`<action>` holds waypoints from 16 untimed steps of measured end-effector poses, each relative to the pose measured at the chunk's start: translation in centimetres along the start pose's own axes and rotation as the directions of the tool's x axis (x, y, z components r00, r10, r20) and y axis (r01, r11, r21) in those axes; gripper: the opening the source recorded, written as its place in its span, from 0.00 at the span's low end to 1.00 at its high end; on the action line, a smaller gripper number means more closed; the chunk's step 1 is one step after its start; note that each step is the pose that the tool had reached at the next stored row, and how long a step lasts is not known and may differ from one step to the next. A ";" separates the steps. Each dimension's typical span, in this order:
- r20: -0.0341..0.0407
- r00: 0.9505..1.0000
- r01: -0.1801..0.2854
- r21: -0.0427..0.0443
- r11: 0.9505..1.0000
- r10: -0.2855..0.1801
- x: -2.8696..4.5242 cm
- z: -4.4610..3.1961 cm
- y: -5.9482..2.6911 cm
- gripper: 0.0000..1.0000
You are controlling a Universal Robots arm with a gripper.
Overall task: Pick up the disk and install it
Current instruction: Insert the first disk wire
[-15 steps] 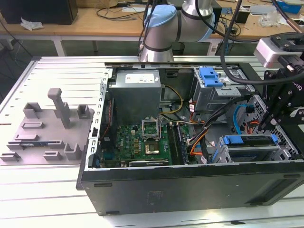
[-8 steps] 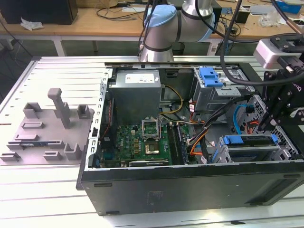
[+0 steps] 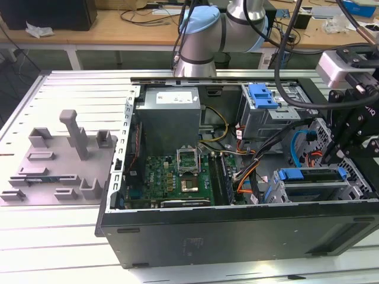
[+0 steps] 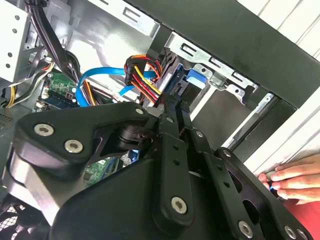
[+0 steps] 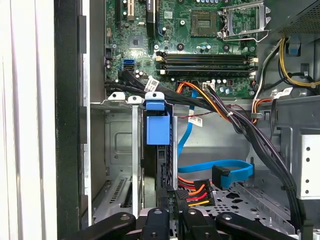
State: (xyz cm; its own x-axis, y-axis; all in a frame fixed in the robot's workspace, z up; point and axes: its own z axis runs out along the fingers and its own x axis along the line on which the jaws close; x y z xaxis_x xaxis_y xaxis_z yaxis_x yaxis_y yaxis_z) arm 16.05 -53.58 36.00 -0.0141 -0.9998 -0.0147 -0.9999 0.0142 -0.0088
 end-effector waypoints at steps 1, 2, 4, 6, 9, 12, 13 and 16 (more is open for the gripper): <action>0.000 1.000 0.000 0.000 1.000 0.000 0.01 0.01 0.00 0.17; 0.000 1.000 0.000 0.000 1.000 0.000 0.04 0.02 0.00 0.17; 0.000 1.000 0.000 0.000 1.000 0.000 0.10 0.05 0.00 0.17; 0.000 1.000 0.000 0.000 1.000 0.000 0.18 0.10 0.00 0.17; 0.000 1.000 0.000 0.000 1.000 0.000 0.26 0.16 0.00 0.17; 0.000 1.000 0.000 0.000 1.000 0.000 0.29 0.20 0.00 0.17; 0.000 1.000 0.000 0.000 1.000 0.000 0.30 0.21 0.00 0.17; 0.000 1.000 0.000 0.000 1.000 0.000 0.31 0.27 0.00 0.17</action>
State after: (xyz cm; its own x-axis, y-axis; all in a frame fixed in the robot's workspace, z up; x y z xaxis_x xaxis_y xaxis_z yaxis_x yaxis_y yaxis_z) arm 16.05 -53.88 35.73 -0.0146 -0.9998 -0.0146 -0.9999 0.0147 -0.0088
